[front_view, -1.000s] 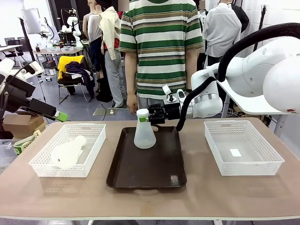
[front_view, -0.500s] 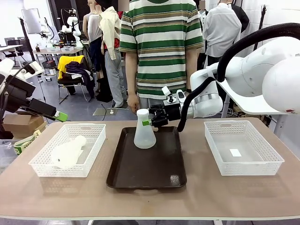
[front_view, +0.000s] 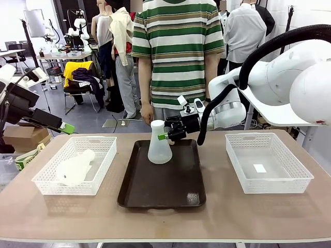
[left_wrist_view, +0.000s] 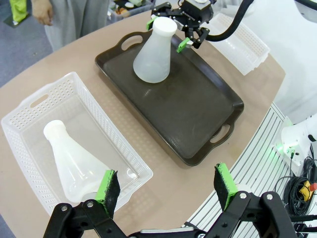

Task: Prepare the laboratory tools.
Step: Place the picked Big flask upright in the Handle tray as instructed by the person, then pick up the Big flask that the person points to.

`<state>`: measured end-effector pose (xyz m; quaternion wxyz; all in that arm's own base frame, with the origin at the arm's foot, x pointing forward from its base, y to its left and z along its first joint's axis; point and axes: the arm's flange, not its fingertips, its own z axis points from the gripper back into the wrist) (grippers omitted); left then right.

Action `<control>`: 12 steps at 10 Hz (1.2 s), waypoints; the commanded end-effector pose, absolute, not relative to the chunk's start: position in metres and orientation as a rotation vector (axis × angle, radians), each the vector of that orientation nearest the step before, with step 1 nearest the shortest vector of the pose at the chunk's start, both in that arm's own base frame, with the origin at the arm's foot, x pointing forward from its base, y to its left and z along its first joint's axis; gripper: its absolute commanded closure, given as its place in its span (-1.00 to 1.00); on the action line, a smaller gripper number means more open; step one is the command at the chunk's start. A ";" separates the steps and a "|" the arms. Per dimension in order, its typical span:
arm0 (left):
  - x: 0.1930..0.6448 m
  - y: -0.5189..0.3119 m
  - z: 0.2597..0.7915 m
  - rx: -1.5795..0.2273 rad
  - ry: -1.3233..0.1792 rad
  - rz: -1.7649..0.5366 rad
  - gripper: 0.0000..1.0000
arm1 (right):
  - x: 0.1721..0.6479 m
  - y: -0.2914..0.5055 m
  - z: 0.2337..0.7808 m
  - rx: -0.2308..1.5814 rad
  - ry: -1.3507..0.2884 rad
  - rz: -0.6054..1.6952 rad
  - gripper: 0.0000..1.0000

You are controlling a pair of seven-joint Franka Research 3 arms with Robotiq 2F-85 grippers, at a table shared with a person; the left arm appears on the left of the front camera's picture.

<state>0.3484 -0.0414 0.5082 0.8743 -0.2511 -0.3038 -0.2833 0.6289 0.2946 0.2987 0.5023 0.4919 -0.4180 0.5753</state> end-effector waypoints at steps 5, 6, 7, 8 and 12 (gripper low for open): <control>0.349 -0.040 0.507 -0.545 -0.637 -0.594 -1.00 | 0.629 0.295 0.298 1.200 -1.037 1.384 -1.00; 0.349 -0.040 0.507 -0.545 -0.637 -0.594 -1.00 | 0.629 0.295 0.298 1.200 -1.037 1.384 -1.00; 0.349 -0.040 0.507 -0.545 -0.637 -0.594 -1.00 | 0.629 0.295 0.298 1.200 -1.037 1.384 -1.00; 0.349 -0.040 0.507 -0.545 -0.637 -0.594 -1.00 | 0.629 0.295 0.298 1.200 -1.037 1.384 -1.00; 0.349 -0.040 0.507 -0.545 -0.637 -0.594 -1.00 | 0.577 0.240 0.336 0.996 -1.011 1.410 -1.00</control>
